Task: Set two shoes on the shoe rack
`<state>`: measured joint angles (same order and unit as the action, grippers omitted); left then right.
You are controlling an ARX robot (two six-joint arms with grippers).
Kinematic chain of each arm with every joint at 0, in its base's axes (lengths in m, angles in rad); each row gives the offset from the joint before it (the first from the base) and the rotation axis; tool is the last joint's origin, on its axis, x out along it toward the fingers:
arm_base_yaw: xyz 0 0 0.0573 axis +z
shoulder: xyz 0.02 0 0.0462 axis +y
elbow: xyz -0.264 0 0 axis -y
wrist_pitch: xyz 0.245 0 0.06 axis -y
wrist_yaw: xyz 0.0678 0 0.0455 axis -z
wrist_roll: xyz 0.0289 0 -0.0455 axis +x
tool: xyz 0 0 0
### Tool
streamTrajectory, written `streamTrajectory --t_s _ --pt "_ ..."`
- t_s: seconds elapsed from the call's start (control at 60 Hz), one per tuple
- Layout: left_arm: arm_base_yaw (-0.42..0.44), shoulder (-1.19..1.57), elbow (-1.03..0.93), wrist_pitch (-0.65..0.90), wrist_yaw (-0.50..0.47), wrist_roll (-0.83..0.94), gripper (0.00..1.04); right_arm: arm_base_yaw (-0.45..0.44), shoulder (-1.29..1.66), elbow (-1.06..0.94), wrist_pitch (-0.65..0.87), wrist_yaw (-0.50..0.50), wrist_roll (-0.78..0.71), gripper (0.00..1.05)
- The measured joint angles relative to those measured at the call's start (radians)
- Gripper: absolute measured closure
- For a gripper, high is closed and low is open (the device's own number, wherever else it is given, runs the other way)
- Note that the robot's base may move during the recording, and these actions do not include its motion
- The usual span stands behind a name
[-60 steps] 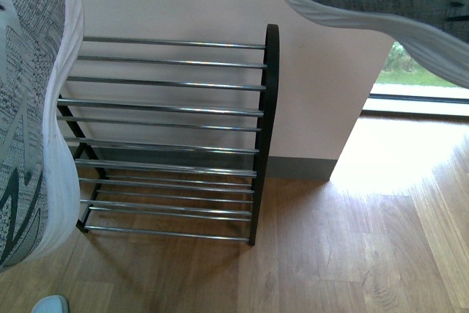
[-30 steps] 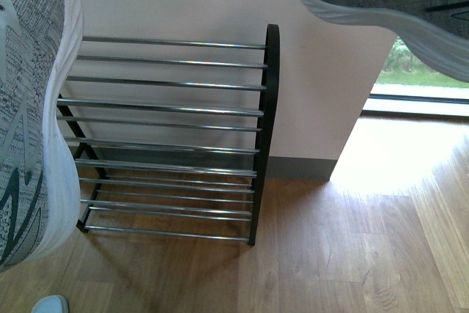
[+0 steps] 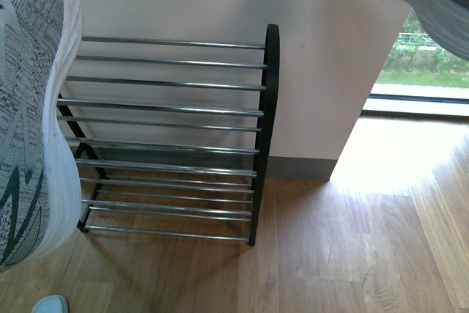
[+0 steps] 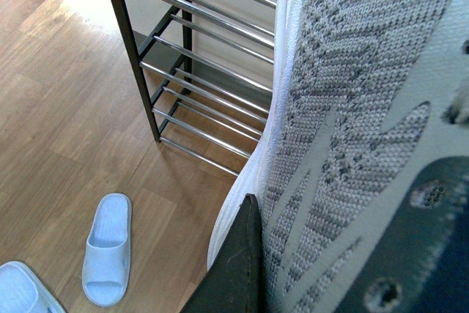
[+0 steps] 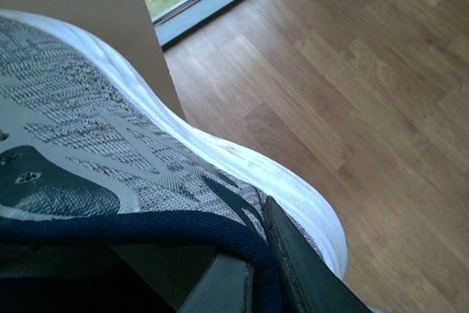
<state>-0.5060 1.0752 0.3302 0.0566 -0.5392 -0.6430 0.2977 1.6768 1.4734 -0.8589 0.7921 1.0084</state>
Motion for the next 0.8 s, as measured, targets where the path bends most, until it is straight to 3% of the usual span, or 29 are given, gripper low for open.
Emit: streamTrajectory --t_s 0.2,0.433,0.7,0.8 --pt "0.000 0.000 0.000 0.000 0.003 0.000 1.03 0.037 0.000 -0.001 -0.052 -0.120 0.063 1.03" --pt "0.000 0.000 0.000 0.000 0.000 0.000 1.03 0.072 0.000 0.016 -0.162 -0.359 0.161 1.03" --pt "0.000 0.000 0.000 0.000 0.000 0.000 1.03 0.093 0.000 0.025 -0.153 -0.457 0.172 1.03" --pt "0.000 0.000 0.000 0.000 0.000 0.000 1.03 0.103 0.000 0.034 -0.146 -0.434 0.164 1.03"
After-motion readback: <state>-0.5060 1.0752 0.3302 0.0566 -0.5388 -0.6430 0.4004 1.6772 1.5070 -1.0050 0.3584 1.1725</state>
